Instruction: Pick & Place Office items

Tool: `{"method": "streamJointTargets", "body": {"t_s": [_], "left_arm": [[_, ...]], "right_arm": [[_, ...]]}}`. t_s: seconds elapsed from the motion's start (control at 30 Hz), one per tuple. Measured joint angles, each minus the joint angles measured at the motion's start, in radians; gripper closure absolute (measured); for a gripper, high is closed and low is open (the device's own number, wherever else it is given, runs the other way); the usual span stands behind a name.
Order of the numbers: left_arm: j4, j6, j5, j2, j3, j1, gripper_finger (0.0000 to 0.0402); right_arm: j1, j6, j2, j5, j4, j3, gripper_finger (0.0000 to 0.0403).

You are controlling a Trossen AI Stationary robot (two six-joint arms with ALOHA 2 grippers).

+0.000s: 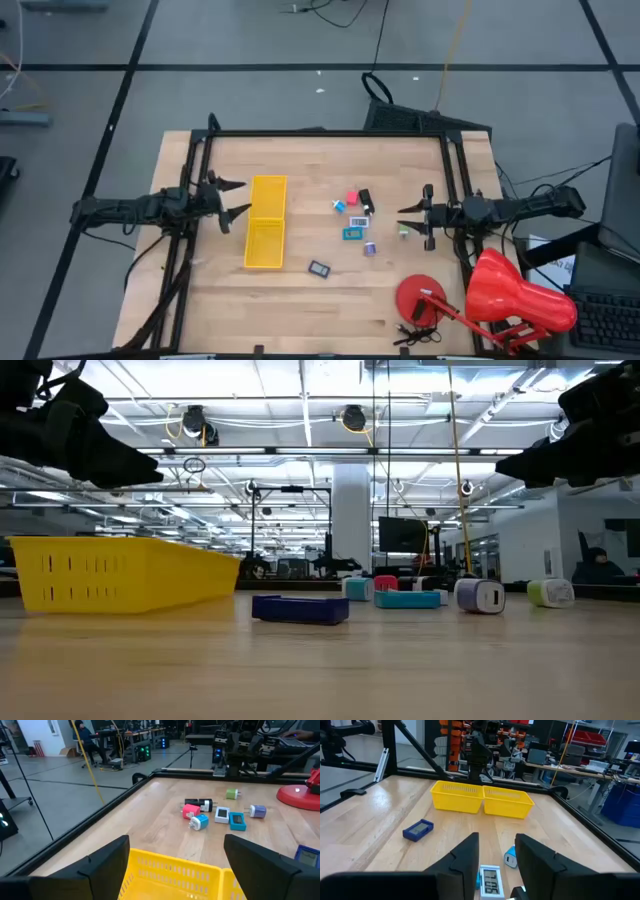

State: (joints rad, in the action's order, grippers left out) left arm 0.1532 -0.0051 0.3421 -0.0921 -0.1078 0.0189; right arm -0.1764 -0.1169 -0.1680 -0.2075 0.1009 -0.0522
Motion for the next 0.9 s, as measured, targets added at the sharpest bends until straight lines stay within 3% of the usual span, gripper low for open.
{"method": "streamJointTargets", "body": {"t_s": [0.43, 0.9], "left_arm": [[0.000, 0.000, 0.000, 0.000, 0.000, 0.000, 0.0101], [0.000, 0.000, 0.000, 0.000, 0.000, 0.000, 0.0074]], "right_arm": [[0.000, 0.000, 0.000, 0.000, 0.000, 0.000, 0.0287], [0.000, 0.000, 0.000, 0.000, 0.000, 0.000, 0.0287]]}}
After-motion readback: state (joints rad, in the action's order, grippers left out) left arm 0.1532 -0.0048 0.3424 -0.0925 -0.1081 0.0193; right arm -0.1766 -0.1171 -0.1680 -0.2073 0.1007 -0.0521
